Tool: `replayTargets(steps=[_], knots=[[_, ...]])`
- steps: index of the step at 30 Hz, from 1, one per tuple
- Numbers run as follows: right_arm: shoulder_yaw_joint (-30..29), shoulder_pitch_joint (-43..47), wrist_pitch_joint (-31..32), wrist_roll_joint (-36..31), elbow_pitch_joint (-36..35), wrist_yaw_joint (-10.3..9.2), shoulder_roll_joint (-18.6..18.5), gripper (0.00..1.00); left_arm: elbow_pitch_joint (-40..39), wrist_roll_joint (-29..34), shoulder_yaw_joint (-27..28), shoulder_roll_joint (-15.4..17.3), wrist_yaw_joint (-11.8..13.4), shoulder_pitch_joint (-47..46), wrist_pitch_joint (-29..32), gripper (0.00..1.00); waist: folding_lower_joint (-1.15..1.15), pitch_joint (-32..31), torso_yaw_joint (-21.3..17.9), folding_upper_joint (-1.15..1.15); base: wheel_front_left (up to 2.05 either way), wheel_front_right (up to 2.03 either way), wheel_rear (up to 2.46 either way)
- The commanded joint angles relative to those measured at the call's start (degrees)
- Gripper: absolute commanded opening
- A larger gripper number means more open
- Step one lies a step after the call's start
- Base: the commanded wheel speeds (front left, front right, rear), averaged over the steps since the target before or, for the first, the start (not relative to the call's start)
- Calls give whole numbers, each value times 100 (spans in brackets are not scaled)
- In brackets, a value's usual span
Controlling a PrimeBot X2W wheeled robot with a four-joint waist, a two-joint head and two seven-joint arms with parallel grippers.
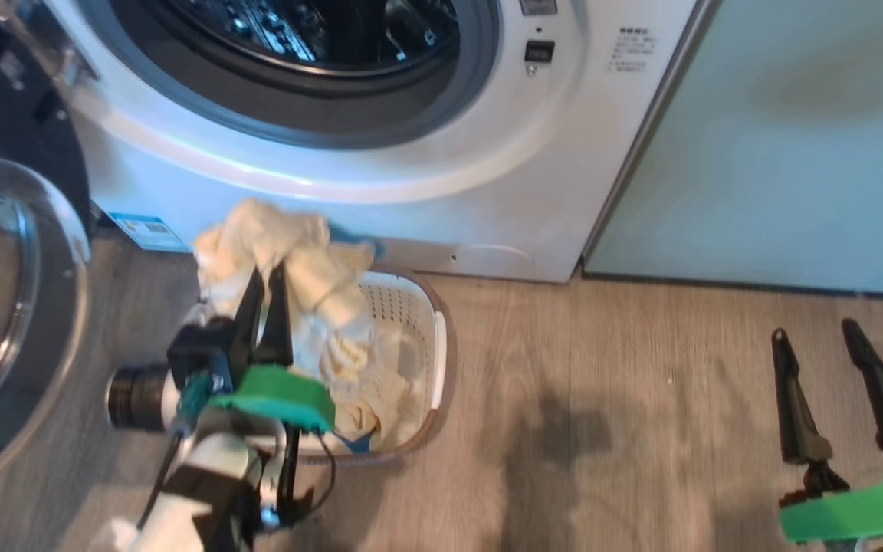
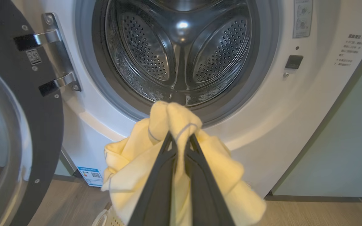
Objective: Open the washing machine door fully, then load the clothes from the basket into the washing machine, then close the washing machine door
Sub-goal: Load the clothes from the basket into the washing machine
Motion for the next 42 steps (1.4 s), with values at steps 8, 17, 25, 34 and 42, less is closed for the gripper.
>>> replayTargets(steps=[8,17,25,34,42], knots=[[120,-531,-175,149,-149,-16,-24,100,463,-142,420,173,-178,-1218,1,0,-1,775,-329,0,0,0,0],[124,-897,-271,291,-47,-16,-22,100,1167,-355,624,386,-485,-2567,377,0,-1,1532,-561,0,0,0,0],[168,-1150,-288,444,7,-16,-18,100,1807,-465,688,645,-786,-3816,876,0,-1,1948,-679,0,0,0,0],[269,-1336,-290,620,-2,-16,-16,100,2303,-505,645,916,-1052,-5072,1619,0,-1,2295,-768,0,0,0,0],[437,-1532,-290,797,59,-16,-15,100,2711,-360,557,1165,-1209,-6098,1842,0,-1,2596,-950,0,0,0,0]])
